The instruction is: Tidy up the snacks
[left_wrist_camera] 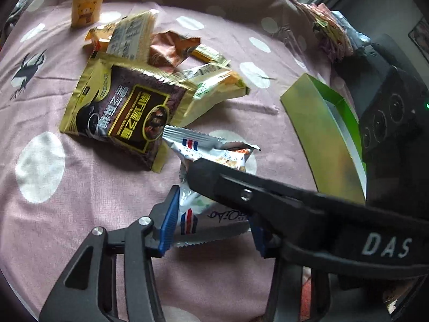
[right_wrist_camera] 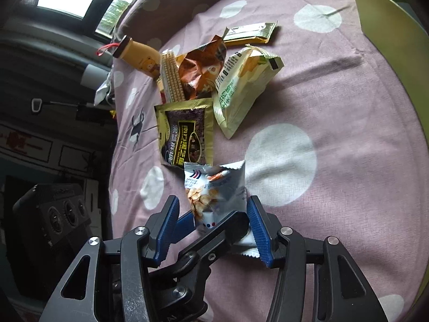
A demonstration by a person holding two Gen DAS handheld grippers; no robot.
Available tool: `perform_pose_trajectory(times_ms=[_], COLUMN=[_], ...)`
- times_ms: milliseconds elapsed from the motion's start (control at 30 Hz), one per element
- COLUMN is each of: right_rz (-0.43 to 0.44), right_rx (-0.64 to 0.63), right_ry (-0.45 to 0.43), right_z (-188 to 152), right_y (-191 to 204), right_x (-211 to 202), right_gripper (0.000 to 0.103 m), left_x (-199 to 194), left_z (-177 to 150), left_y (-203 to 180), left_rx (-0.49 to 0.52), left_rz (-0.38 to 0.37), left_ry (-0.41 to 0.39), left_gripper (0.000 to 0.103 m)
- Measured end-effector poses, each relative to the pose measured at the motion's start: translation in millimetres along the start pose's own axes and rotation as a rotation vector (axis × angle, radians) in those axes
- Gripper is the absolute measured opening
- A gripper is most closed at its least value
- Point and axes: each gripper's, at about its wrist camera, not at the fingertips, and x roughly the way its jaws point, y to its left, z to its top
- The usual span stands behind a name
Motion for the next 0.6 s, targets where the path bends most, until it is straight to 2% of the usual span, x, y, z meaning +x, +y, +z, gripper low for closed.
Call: perform_pose_trajectory(times_ms=[133, 400, 533, 600], right_rz=[-0.003, 0.004, 0.012, 0.010], right_rx=[-0.037, -0.110, -0.120, -0.107], right_ry=[-0.079, -0.263, -0.392, -0.464], right_z=[-1, -2, -3, -5], right_y=[8, 21, 15, 7], right_x=[-20, -75, -116, -138], right_gripper=[0.050, 0.050, 0.050, 0.050], left_x=[-13, -41, -51, -50], left_z=[0, 5, 11, 15], left_y=[-12, -52, -88, -109], left_rx=[0.037, 0.120, 0.218, 0.274], left_rz=[-0.020, -0.071, -0.118, -0.144], left_ry=[-0.092, -0.283, -0.352, -0.362], left_gripper=[0.047, 0.046, 0.046, 0.046])
